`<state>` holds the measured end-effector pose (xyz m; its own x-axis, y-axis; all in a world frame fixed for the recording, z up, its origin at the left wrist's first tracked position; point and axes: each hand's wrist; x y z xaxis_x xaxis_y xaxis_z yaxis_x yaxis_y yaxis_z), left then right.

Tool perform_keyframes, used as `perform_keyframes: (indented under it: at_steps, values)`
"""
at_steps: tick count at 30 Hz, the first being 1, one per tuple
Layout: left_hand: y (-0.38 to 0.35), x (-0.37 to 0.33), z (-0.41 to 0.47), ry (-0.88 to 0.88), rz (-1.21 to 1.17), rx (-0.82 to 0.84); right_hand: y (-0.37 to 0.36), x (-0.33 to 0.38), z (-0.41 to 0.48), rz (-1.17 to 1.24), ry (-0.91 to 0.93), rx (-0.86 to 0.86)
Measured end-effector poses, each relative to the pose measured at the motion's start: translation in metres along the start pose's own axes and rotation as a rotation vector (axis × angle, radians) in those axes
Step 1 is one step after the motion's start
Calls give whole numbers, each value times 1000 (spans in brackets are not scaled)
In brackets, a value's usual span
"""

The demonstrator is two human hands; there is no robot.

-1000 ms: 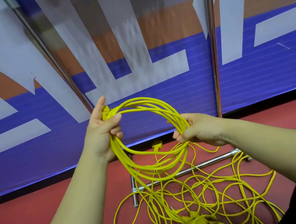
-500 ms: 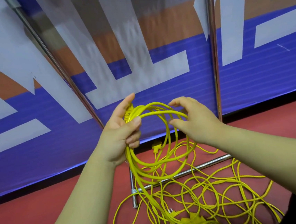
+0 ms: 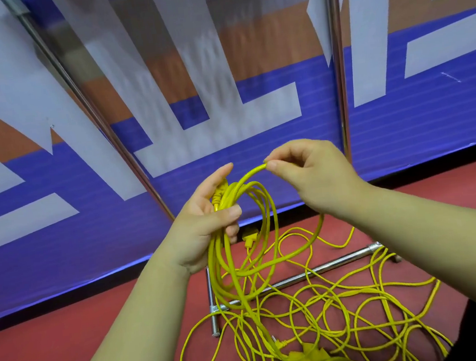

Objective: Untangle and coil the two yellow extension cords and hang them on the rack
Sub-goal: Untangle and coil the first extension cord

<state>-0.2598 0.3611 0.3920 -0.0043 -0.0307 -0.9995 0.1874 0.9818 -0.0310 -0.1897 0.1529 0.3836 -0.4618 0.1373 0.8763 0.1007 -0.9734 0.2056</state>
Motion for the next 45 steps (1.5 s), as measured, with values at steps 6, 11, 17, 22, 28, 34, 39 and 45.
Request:
perform_keyframes:
  at_steps: [6, 11, 17, 22, 28, 34, 39, 45]
  values:
    - [-6, 2, 1, 15, -35, 37, 17, -20, 16, 71, -139, -200]
    - [-8, 3, 5, -8, -22, -59, 21, -34, 22, 1, -198, -159]
    - [-8, 1, 7, -75, -84, -228, 5, -31, -9, -398, 92, -60]
    - [-5, -2, 11, -151, -185, -430, -43, -15, -67, 75, -166, 482]
    - [-1, -1, 13, -180, -223, -574, -68, -27, -82, 83, -174, 464]
    - [1, -3, 9, -177, -180, -596, -68, -12, -75, 190, -196, 362]
    - [1, 0, 9, -136, -200, -584, -50, 2, -54, 345, -282, 325]
    - [-16, 2, 13, -99, -336, -575, -45, 8, -51, 374, -311, 369]
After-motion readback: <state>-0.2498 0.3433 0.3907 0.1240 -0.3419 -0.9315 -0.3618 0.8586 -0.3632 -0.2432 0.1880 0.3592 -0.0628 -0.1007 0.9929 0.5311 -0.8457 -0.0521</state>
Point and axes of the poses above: each hand's wrist, its own z-axis towards the middle knuckle, its own y-axis out of the back of the hand, x = y × z, and after that the axes turned 3 degrees about z, right-handed
